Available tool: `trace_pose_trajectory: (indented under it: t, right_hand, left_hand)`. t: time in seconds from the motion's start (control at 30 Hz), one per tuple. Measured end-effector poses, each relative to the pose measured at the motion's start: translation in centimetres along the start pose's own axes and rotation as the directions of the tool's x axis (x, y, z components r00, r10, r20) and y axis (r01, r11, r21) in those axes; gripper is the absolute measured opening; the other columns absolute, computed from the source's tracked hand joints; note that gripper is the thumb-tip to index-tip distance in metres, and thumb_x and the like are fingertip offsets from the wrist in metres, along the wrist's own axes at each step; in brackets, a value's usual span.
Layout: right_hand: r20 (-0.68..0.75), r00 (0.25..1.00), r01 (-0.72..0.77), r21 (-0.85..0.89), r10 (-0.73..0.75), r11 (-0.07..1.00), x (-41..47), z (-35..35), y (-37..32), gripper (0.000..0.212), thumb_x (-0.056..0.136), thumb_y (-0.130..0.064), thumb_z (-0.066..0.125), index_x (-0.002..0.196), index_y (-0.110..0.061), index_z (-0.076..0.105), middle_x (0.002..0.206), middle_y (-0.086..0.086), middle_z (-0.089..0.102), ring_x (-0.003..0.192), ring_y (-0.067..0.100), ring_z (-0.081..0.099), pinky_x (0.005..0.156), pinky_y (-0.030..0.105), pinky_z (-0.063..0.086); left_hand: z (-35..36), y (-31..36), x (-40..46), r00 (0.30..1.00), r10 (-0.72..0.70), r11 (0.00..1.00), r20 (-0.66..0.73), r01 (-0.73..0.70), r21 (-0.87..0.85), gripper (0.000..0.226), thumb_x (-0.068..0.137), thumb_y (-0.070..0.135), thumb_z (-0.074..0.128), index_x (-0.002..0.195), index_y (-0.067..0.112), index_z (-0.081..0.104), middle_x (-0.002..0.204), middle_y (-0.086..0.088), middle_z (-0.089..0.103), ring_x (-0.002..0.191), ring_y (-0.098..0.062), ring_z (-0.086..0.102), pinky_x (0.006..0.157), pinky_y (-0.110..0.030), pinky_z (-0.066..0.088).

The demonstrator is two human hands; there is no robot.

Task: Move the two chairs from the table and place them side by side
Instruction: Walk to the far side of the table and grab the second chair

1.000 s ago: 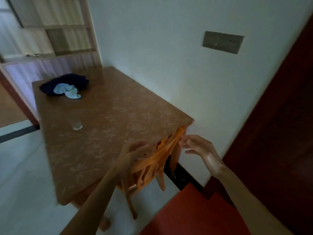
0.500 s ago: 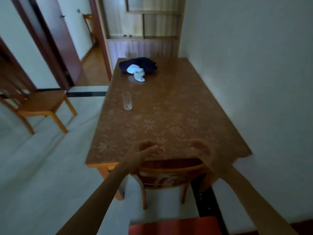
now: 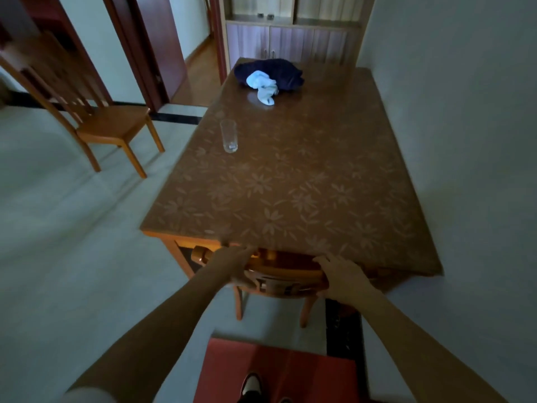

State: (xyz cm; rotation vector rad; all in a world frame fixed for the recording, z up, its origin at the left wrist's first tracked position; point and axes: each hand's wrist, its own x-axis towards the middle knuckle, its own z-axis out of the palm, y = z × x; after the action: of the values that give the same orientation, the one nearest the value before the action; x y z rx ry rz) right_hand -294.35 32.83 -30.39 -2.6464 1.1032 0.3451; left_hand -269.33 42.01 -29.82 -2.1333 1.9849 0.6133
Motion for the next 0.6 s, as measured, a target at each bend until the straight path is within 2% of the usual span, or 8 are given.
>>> trace_pose_trajectory:
  t: [0.1,0.17,0.27,0.37,0.4,0.43,0.53,0.6]
  right_hand:
    - [-0.083,0.996,0.025,-0.039,-0.028,0.999,1.1,0.5,0.5,0.054,0.08,-0.029,0.066,0.128,-0.022,0.042,0.131,0.002,0.049,0.119,0.019,0.046,0.09,0.033,0.047]
    - [-0.111,0.993,0.043,-0.074,-0.051,0.996,1.5,0.6,0.7,0.048,0.08,-0.029,0.064,0.124,-0.022,0.046,0.127,0.001,0.053,0.115,0.019,0.049,0.086,0.031,0.049]
    - [-0.091,0.99,0.1,-0.094,-0.109,0.99,1.8,0.7,1.0,0.048,0.079,-0.034,0.066,0.122,-0.022,0.049,0.124,0.002,0.054,0.112,0.019,0.052,0.087,0.033,0.049]
    - [-0.035,0.991,0.128,-0.08,-0.132,0.988,2.1,0.4,1.1,0.042,0.083,-0.035,0.061,0.123,-0.026,0.05,0.121,0.0,0.056,0.108,0.018,0.056,0.086,0.033,0.049]
    - [-0.001,0.992,0.126,-0.08,-0.126,0.989,2.2,0.3,1.1,0.04,0.086,-0.036,0.058,0.124,-0.027,0.05,0.119,0.0,0.059,0.105,0.018,0.057,0.085,0.033,0.049]
    - [0.037,0.992,0.124,-0.086,-0.121,0.989,2.3,0.0,1.1,0.038,0.088,-0.036,0.056,0.124,-0.028,0.051,0.115,-0.001,0.062,0.103,0.018,0.059,0.084,0.033,0.048]
    - [0.098,0.989,0.122,-0.099,-0.112,0.988,2.6,-0.5,1.1,0.027,0.09,-0.035,0.053,0.113,-0.027,0.062,0.103,0.001,0.069,0.094,0.019,0.062,0.079,0.032,0.046]
    - [0.089,0.99,0.12,-0.096,-0.111,0.988,2.6,-0.5,1.0,0.023,0.09,-0.035,0.052,0.108,-0.026,0.064,0.098,0.002,0.07,0.09,0.019,0.063,0.074,0.028,0.042]
  left_hand:
    - [1.1,0.3,0.6,0.997,-0.023,0.998,-0.071,0.027,0.057,0.054,0.078,0.041,0.067,0.124,0.023,0.044,0.116,-0.006,0.062,0.101,-0.024,0.059,0.081,-0.035,0.048]
    - [1.3,-0.2,0.8,0.995,-0.016,0.999,-0.097,0.02,0.036,0.045,0.081,0.036,0.065,0.12,0.022,0.047,0.111,-0.007,0.065,0.097,-0.024,0.061,0.079,-0.035,0.051]
    - [0.8,-1.8,0.7,0.999,-0.018,0.999,-0.048,0.02,0.042,0.036,0.083,0.027,0.063,0.116,0.019,0.05,0.11,-0.007,0.065,0.096,-0.024,0.062,0.074,-0.031,0.047]
    - [0.9,-2.6,0.9,0.995,0.055,0.961,-0.085,-0.03,0.275,0.026,0.086,0.026,0.059,0.11,0.02,0.057,0.119,-0.004,0.062,0.111,-0.024,0.055,0.09,-0.034,0.042]
    - [0.9,-2.7,1.0,0.992,0.086,0.953,-0.09,-0.055,0.297,0.021,0.087,0.026,0.057,0.107,0.02,0.06,0.12,-0.001,0.062,0.114,-0.022,0.054,0.095,-0.034,0.04]
    - [0.9,-2.7,1.3,0.991,0.1,0.958,-0.088,-0.072,0.276,0.017,0.089,0.027,0.055,0.103,0.021,0.062,0.117,0.001,0.064,0.11,-0.019,0.057,0.094,-0.033,0.042]
    - [0.5,-3.1,1.5,0.996,0.089,0.973,-0.009,-0.085,0.213,0.013,0.089,0.023,0.054,0.096,0.018,0.064,0.091,0.001,0.072,0.08,-0.014,0.067,0.073,-0.026,0.052]
    - [0.4,-3.3,1.6,0.991,0.13,0.963,-0.011,-0.123,0.239,0.011,0.087,0.019,0.057,0.094,0.017,0.064,0.09,-0.001,0.072,0.08,-0.015,0.067,0.07,-0.025,0.047]
